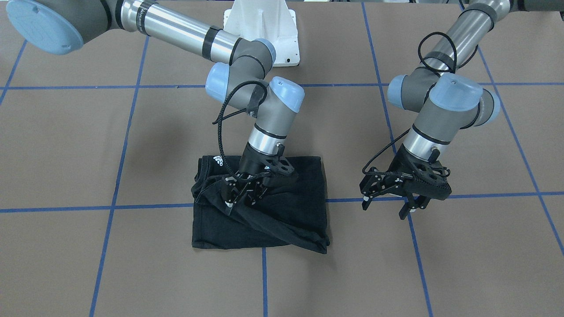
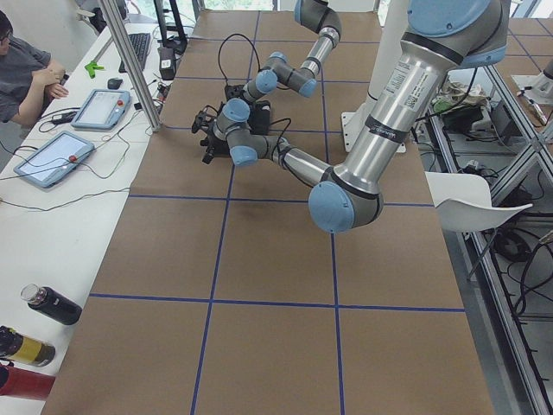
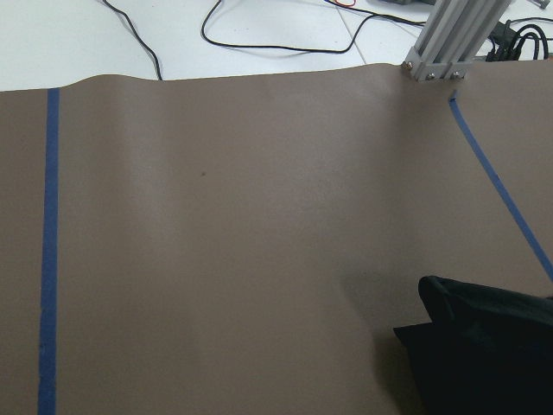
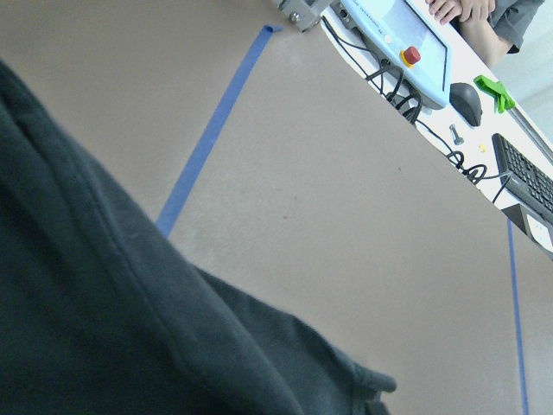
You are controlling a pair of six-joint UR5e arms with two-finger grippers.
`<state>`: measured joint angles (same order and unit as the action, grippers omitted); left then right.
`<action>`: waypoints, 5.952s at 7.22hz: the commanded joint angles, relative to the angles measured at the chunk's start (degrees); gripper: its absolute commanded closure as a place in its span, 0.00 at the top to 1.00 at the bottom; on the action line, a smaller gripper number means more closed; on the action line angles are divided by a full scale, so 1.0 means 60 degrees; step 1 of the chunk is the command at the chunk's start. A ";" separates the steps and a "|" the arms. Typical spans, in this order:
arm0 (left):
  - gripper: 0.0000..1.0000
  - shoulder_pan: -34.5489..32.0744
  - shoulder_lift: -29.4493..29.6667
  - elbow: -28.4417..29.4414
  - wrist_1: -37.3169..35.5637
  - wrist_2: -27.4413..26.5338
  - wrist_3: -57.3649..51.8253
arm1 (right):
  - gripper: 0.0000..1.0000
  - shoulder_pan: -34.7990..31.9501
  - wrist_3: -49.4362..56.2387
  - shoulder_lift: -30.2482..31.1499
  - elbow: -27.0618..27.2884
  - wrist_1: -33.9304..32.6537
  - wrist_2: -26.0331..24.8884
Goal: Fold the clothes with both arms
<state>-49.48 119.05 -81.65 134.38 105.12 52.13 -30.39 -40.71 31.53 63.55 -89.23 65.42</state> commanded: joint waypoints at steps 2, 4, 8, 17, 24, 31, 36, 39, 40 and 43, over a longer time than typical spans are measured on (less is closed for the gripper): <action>1.00 0.0000 -0.0226 -0.0116 0.0000 0.0000 0.0172 | 0.54 -0.1028 0.0809 0.0107 -0.1609 0.3350 0.0623; 1.00 0.0000 -0.0621 -0.0584 -0.0014 0.0015 0.0276 | 1.00 -0.1160 0.0577 -0.0243 -0.1598 0.3548 0.1221; 1.00 -0.0439 -0.1615 -0.3241 -0.2681 0.1172 -0.0988 | 1.00 -0.2359 -0.0245 0.1822 0.2791 0.0555 0.5160; 1.00 -0.5956 -0.5544 -0.4810 -0.5317 0.3177 -0.9957 | 1.00 -0.7816 0.7592 1.0529 0.9128 -0.2003 0.9744; 1.00 -0.7087 -0.7110 -0.4453 -0.6503 0.4612 -1.1016 | 1.00 -0.9803 0.7134 1.2382 0.7502 -0.0359 1.0688; 1.00 -0.7031 -0.6013 -0.3574 -0.7734 0.4351 -1.1325 | 1.00 -0.9818 0.7006 1.2381 0.7380 0.0487 1.1274; 1.00 -0.7031 -0.6057 -0.3370 -0.7456 0.4277 -1.1384 | 1.00 -0.9818 0.6977 1.2425 0.7396 0.0560 1.1215; 1.00 -0.7031 -0.6174 -0.3340 -0.7456 0.4277 -1.1384 | 1.00 -0.9818 0.6962 1.2484 0.7440 0.0619 1.1230; 1.00 -0.7031 -0.6204 -0.3340 -0.7456 0.4277 -1.1369 | 1.00 -0.9818 0.6947 1.2484 0.7469 0.0619 1.1230; 1.00 -0.7031 -0.6233 -0.3165 -0.7471 0.4277 -1.1355 | 1.00 -0.9818 0.6918 1.2484 0.7455 0.0604 1.1274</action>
<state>-91.67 81.70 -101.19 89.57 130.72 -16.01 -89.30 0.84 106.43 108.33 -85.53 132.96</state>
